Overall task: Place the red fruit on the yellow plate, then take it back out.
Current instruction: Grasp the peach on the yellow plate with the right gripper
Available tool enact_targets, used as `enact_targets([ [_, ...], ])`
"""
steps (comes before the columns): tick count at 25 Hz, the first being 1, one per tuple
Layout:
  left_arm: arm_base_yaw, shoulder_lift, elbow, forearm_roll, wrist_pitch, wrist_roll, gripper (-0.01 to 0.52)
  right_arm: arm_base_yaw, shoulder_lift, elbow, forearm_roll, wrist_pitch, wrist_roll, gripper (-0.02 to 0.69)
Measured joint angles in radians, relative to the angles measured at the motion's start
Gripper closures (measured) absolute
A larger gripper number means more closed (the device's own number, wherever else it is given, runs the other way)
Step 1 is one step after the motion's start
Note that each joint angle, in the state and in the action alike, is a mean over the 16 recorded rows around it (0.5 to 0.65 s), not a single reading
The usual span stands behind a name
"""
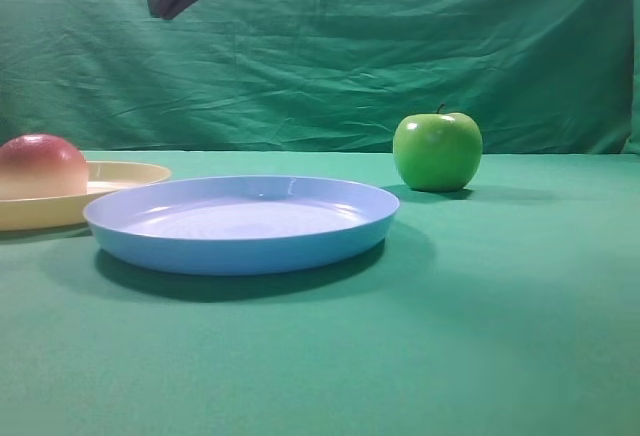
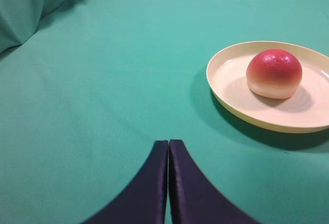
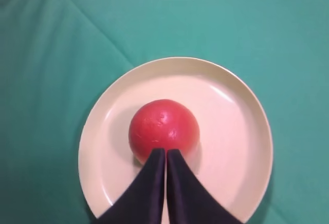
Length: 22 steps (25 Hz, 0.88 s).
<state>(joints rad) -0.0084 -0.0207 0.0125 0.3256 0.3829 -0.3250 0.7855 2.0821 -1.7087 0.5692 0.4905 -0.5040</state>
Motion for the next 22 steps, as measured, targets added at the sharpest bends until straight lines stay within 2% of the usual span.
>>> enact_targets([
  [5,0.000,0.000,0.000,0.000,0.000,0.000,0.514,0.016,0.078,-0.111,0.028,0.075,-0.073,0.647],
  [8,0.000,0.000,0.000,0.000,0.000,0.000,0.514,0.026,0.112,-0.150,0.057,0.088,-0.113,0.589],
  [19,0.000,0.000,0.000,0.000,0.000,0.000,0.514,0.046,0.174,-0.178,0.168,0.017,-0.181,0.154],
  [22,0.000,0.000,0.000,0.000,0.000,0.000,0.514,0.050,0.193,-0.182,0.182,-0.011,-0.195,0.056],
])
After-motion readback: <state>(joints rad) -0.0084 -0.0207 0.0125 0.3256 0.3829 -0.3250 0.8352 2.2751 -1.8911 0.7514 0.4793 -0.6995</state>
